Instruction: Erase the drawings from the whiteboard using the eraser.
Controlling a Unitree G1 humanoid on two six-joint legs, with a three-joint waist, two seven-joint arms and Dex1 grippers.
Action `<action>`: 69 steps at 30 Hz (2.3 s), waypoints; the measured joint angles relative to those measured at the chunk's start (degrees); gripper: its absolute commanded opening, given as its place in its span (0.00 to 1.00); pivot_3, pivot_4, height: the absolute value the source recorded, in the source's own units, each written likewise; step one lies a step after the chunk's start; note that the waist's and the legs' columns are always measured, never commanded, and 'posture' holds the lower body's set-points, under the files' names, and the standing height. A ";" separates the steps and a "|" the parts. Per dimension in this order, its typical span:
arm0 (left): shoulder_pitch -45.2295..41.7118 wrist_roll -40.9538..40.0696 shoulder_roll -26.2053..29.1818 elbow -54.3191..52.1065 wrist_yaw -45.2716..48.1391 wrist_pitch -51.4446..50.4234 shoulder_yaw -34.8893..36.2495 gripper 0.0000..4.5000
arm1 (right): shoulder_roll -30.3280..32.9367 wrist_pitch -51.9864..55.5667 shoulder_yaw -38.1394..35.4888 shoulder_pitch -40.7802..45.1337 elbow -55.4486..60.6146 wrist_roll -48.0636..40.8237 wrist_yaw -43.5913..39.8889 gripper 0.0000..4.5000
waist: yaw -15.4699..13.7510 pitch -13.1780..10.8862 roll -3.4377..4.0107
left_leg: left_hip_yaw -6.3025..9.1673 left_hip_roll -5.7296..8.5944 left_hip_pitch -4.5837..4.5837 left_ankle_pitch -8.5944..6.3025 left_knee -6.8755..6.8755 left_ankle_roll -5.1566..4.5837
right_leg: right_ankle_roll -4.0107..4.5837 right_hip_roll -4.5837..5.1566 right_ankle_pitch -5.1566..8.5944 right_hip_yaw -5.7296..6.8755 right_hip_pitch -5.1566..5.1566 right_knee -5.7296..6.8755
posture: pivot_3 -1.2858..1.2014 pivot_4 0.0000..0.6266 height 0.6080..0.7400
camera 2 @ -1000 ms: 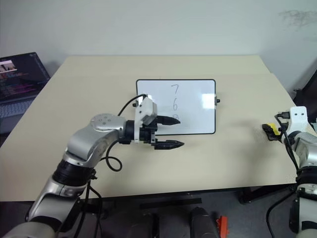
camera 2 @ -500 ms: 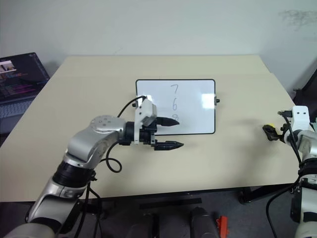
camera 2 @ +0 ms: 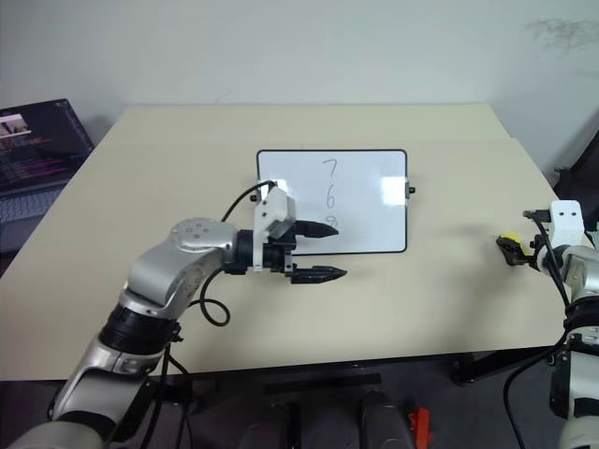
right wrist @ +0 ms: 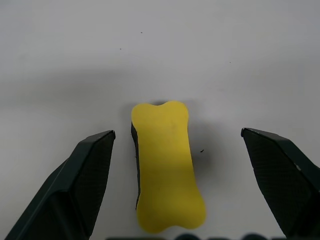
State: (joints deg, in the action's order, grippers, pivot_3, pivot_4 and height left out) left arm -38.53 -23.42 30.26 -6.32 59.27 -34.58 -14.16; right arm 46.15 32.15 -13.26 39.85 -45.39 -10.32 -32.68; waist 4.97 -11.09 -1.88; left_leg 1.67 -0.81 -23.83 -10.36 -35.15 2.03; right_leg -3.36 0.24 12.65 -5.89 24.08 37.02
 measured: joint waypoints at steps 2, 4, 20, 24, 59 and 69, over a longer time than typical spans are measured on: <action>0.01 0.04 0.01 0.12 -0.09 0.01 0.05 1.00 | 0.00 0.24 0.00 -0.10 0.01 -0.01 -0.02 0.99 | 0.00 0.00 0.00 | 0.00 0.00 0.00 0.00 0.00 0.00 | 0.00 0.00 0.00 0.00 0.00 0.00 | 0.52 0.24 1.00; 0.05 0.04 0.01 0.12 -0.13 0.01 0.22 1.00 | -0.01 0.41 -0.01 -0.28 0.01 -0.03 -0.02 0.99 | 0.00 0.00 0.00 | 0.00 0.00 0.00 0.00 0.00 0.00 | 0.00 0.00 0.00 0.00 0.00 0.00 | 0.52 0.24 1.00; 0.31 0.06 0.32 0.12 -0.14 0.00 0.95 1.00 | -0.91 0.80 -0.01 -1.01 0.01 -0.03 -0.05 0.72 | 0.00 0.00 0.00 | 0.00 0.00 0.00 0.00 -0.01 0.00 | -0.01 0.00 -0.01 0.00 0.00 0.01 | 0.52 0.24 1.00; 0.31 0.07 0.38 0.12 -0.21 0.00 0.98 1.00 | -0.93 0.80 -0.01 -1.05 0.01 -0.02 -0.05 0.41 | 0.00 0.00 0.00 | 0.00 0.00 0.00 0.00 -0.01 0.00 | -0.01 0.00 -0.01 0.00 0.00 0.02 | 0.52 0.24 1.00; 3.87 -0.49 7.64 0.16 -2.50 -1.51 10.31 1.00 | -9.42 16.37 -2.82 -3.76 46.95 -11.28 6.61 0.22 | 0.12 0.00 0.01 | 0.07 -0.05 -0.01 0.00 -0.05 -0.01 | -0.01 -0.03 -0.01 0.06 0.03 0.09 | 0.52 0.24 1.00; 9.47 -1.32 13.74 -2.18 -7.28 -3.99 19.83 1.00 | -16.21 7.58 8.07 4.47 49.65 -9.33 5.19 0.22 | -0.05 0.00 0.00 | 0.11 -0.08 -0.05 0.00 -0.05 0.00 | 0.02 -0.01 -0.01 0.15 0.04 0.07 | 0.52 0.24 1.00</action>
State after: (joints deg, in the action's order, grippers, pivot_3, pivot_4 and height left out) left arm -29.07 -24.74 44.00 -8.50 51.99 -38.57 5.67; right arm 29.94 39.72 -5.19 44.32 4.26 -19.65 -27.49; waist 4.92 -11.09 -1.88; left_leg 1.78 -0.88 -23.88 -10.36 -35.21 2.03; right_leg -3.34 0.23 12.65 -5.74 24.12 37.09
